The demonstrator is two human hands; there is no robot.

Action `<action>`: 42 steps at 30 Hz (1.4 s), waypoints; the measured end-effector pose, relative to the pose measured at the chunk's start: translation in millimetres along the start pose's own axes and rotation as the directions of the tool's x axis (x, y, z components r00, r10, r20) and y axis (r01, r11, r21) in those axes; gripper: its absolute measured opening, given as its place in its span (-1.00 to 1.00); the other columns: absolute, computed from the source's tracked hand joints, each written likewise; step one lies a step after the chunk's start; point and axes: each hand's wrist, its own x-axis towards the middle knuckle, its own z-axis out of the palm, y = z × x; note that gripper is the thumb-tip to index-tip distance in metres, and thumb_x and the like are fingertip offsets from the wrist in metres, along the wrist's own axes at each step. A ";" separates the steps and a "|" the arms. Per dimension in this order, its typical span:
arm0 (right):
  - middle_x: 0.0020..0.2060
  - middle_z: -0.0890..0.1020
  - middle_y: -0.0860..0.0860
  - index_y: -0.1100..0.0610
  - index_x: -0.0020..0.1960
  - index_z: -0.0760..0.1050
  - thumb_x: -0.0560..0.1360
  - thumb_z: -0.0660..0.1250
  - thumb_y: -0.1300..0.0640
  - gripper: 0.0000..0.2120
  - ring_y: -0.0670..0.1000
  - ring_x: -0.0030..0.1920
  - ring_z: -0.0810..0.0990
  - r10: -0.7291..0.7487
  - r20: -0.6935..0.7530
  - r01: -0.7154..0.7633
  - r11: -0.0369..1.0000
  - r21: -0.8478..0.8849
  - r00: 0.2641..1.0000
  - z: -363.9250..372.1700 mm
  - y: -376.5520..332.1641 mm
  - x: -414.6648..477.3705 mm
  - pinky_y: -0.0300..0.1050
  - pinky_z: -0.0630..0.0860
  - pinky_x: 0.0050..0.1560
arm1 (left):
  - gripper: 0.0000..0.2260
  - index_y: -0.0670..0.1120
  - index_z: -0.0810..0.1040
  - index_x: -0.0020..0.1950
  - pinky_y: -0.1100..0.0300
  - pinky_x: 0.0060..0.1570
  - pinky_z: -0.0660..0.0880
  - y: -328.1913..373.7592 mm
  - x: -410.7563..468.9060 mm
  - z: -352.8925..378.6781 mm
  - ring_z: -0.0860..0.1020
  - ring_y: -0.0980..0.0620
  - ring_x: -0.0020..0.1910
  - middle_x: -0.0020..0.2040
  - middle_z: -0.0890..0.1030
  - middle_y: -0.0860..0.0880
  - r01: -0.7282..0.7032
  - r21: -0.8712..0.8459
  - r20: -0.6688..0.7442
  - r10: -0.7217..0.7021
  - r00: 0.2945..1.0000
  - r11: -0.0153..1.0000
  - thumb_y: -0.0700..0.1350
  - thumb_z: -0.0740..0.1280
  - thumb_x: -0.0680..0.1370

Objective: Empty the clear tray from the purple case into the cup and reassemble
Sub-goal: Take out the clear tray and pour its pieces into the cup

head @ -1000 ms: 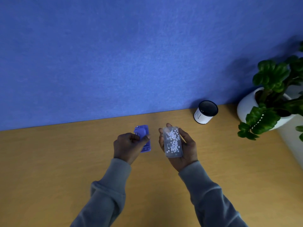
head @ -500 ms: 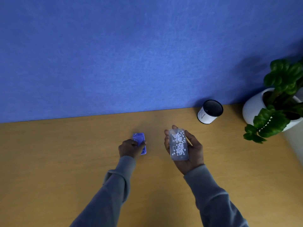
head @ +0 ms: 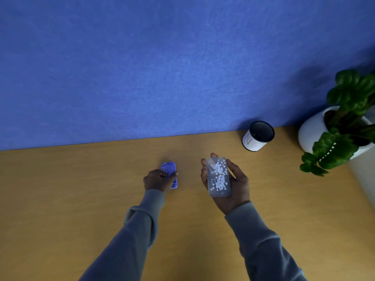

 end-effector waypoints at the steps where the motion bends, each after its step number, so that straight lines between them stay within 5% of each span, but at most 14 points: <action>1: 0.34 0.42 0.18 0.23 0.27 0.54 0.56 0.32 0.06 -0.65 0.16 0.10 0.63 0.003 -0.006 -0.003 1.000 0.001 1.000 0.4 0.3 0.1 -0.02 0.62 0.13 | -0.55 -0.09 0.73 -0.18 0.24 0.00 0.38 -0.1 0.5 0.0 0.64 -0.17 0.08 -0.18 0.68 -0.03 0.002 0.001 -0.002 -0.002 1.000 1.000 0.31 0.50 0.35; 5: 0.32 0.45 0.19 0.24 0.25 0.55 0.54 0.34 0.07 -0.65 0.16 0.11 0.64 0.006 -0.017 -0.006 1.000 0.004 1.000 2.3 1.4 0.1 -0.01 0.60 0.14 | -0.56 -0.09 0.73 -0.14 0.20 0.05 0.40 -0.6 2.4 1.2 0.65 -0.17 0.08 -0.05 0.74 -0.07 -0.018 0.023 -0.005 0.018 1.000 1.000 0.30 0.50 0.35; 15: 0.19 0.54 0.24 0.26 0.20 0.59 0.54 0.32 0.07 -0.67 0.17 0.06 0.65 -0.002 0.027 0.003 1.000 -0.012 1.000 7.8 -7.8 -3.1 -0.01 0.61 0.09 | -0.53 -0.06 0.71 -0.14 0.21 -0.05 0.31 2.7 -5.3 -9.0 0.67 -0.09 0.05 -0.14 0.68 0.05 -0.049 0.088 -0.026 0.052 0.998 0.995 0.36 0.46 0.36; 21: 0.20 0.62 0.33 0.23 0.24 0.59 0.61 0.17 0.10 -0.65 0.23 0.04 0.66 -0.086 0.056 0.088 0.996 -0.022 0.995 7.7 -30.8 2.0 0.05 0.64 0.07 | -0.74 -0.02 0.66 -0.17 0.24 -0.14 0.41 26.7 -37.7 -17.9 0.67 0.02 -0.16 -0.28 0.67 0.08 -0.164 -0.141 -0.139 0.144 0.980 0.976 0.17 0.52 0.43; 23: 0.24 0.61 0.35 0.22 0.23 0.62 0.61 0.15 0.11 -0.64 0.25 0.07 0.68 -0.125 0.039 0.126 0.992 -0.015 0.991 7.5 -38.4 4.7 0.06 0.63 0.11 | -0.84 0.00 0.67 -0.21 0.37 -0.30 0.45 44.9 -54.8 -16.8 0.63 0.13 -0.32 -0.36 0.67 0.08 -0.196 -0.337 -0.092 0.175 0.980 0.921 0.05 0.54 0.45; 27: 0.22 0.64 0.33 0.21 0.12 0.65 0.55 0.22 0.10 -0.69 0.22 0.05 0.67 -0.235 0.015 0.236 0.971 -0.031 0.972 12.6 -49.7 9.0 0.05 0.54 0.21 | -0.87 -0.04 0.72 -0.19 0.22 -0.36 0.59 78.9 -96.4 -5.9 0.61 -0.01 -0.31 -0.32 0.67 -0.02 -0.109 -0.684 0.200 0.329 0.923 0.721 -0.20 0.46 0.54; 31: 0.11 0.66 0.24 0.16 0.04 0.55 0.64 0.12 -0.05 -0.66 0.14 -0.09 0.65 -0.390 -0.053 0.384 0.918 -0.100 0.919 16.8 -59.0 12.8 -0.02 0.57 -0.01 | -0.84 -0.06 0.75 -0.04 0.11 -0.15 0.65 97.6 -128.1 7.3 0.72 -0.08 -0.15 -0.12 0.74 -0.15 0.012 -0.750 0.408 0.448 0.796 0.661 0.01 0.50 0.49; 36: -0.02 0.72 0.17 0.18 0.18 0.49 0.65 0.12 -0.06 -0.65 0.10 -0.13 0.69 -0.469 -0.107 0.460 0.882 -0.099 0.877 13.0 -69.8 12.1 -0.06 0.63 -0.08 | -0.81 -0.09 0.77 -0.07 0.13 -0.10 0.66 112.2 -133.8 25.3 0.73 -0.05 -0.14 -0.14 0.76 -0.14 0.032 -0.777 0.393 0.445 0.805 0.629 -0.02 0.54 0.40; 42: 0.16 0.68 0.19 0.24 0.26 0.58 0.58 0.34 0.00 -0.62 0.11 0.12 0.70 -0.473 -0.174 0.451 0.880 -0.152 0.864 9.9 -77.3 6.9 0.04 0.60 0.18 | -0.84 -0.10 0.77 -0.07 0.14 -0.13 0.67 125.0 -117.2 27.5 0.75 -0.06 -0.11 -0.10 0.77 -0.16 0.060 -0.812 0.361 0.419 0.833 0.580 -0.07 0.52 0.41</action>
